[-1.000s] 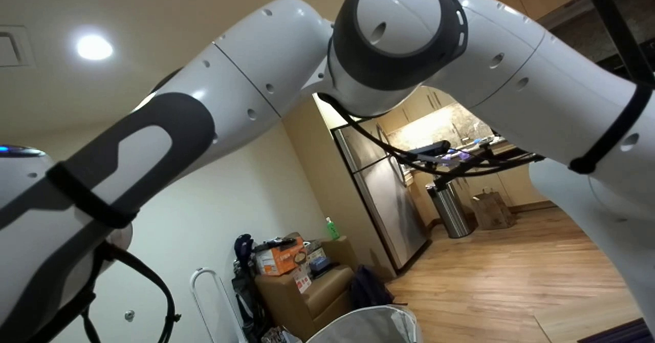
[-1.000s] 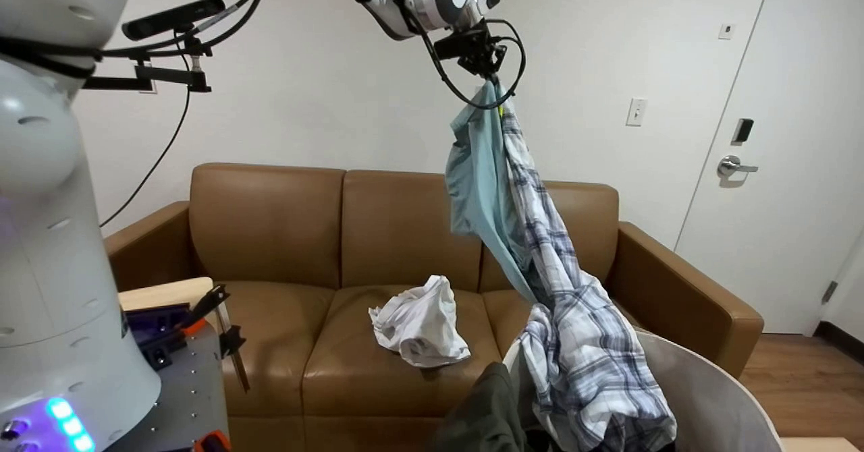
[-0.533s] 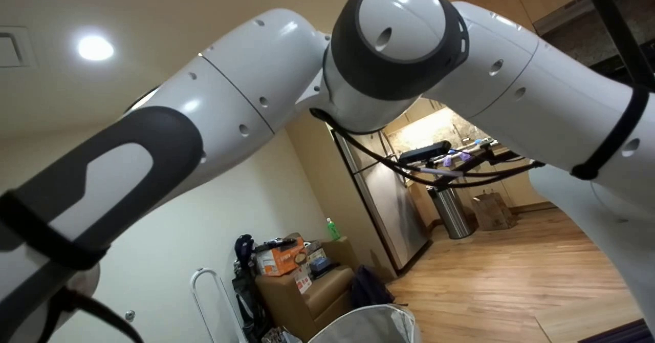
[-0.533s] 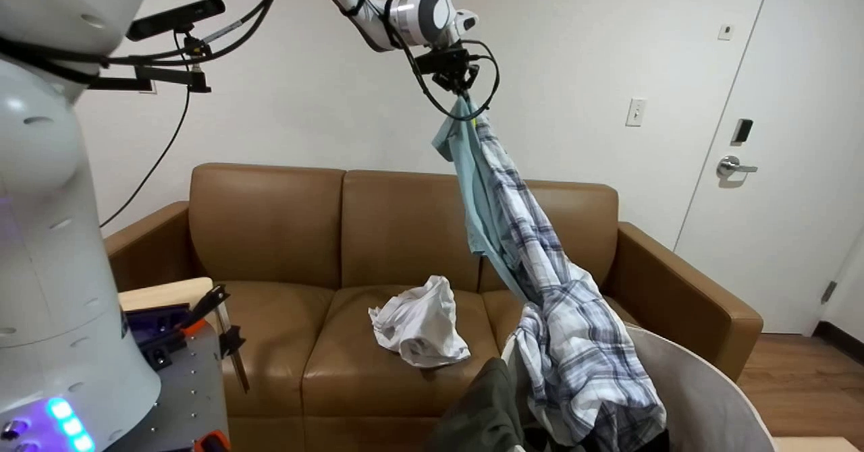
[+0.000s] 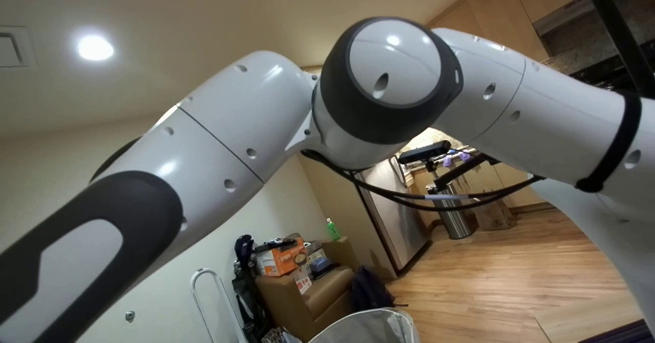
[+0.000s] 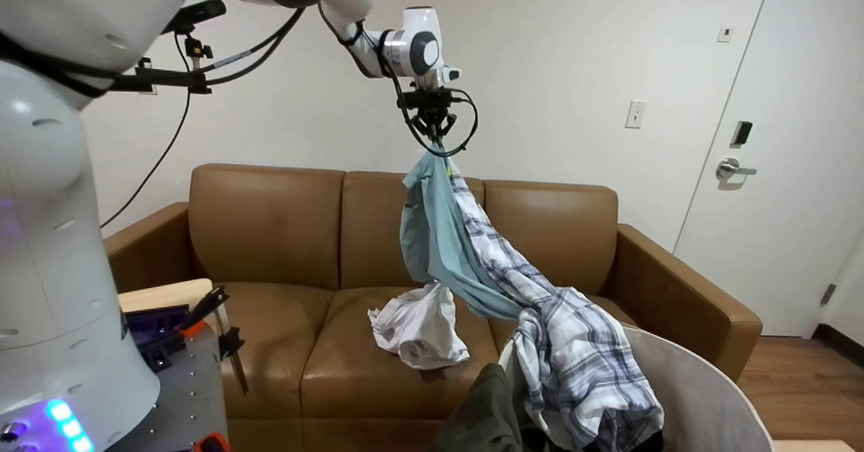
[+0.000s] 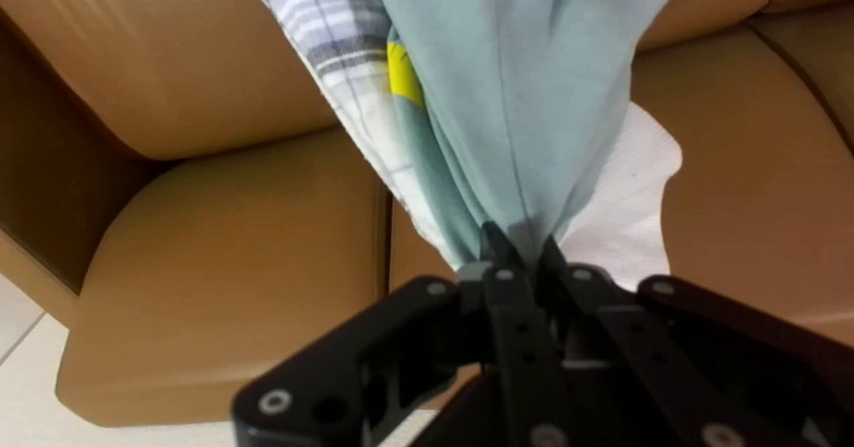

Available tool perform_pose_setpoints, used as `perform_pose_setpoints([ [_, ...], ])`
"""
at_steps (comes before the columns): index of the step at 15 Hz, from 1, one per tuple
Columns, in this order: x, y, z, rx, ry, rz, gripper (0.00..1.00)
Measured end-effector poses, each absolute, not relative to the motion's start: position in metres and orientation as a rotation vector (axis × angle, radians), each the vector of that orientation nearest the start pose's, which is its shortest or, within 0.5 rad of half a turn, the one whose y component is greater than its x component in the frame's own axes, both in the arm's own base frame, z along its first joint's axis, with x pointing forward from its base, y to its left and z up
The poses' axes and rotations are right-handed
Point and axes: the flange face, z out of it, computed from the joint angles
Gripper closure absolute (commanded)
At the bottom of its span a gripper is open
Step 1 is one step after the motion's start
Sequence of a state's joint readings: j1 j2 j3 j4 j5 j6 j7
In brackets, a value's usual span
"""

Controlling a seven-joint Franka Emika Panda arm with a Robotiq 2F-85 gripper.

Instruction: Pick up clothes from the laundry basket and put them on the couch.

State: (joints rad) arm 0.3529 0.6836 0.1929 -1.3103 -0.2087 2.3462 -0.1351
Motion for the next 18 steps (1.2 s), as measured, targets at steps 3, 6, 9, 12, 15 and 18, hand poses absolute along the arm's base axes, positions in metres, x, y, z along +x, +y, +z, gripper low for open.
perform_pose_setpoints([
  [3, 0.677, 0.362, 0.38, -2.873, -1.11, -0.582, 0.96],
  [6, 0.675, 0.367, 0.362, -2.888, -1.138, -0.554, 0.96],
  [9, 0.674, 0.362, 0.293, -2.907, -1.136, -0.449, 0.96],
  [12, 0.673, 0.348, 0.212, -2.916, -1.12, -0.4, 0.97],
  [15, 0.671, 0.339, 0.154, -2.908, -1.111, -0.418, 0.96],
  [18, 0.668, 0.326, 0.109, -2.937, -1.11, -0.354, 0.96],
])
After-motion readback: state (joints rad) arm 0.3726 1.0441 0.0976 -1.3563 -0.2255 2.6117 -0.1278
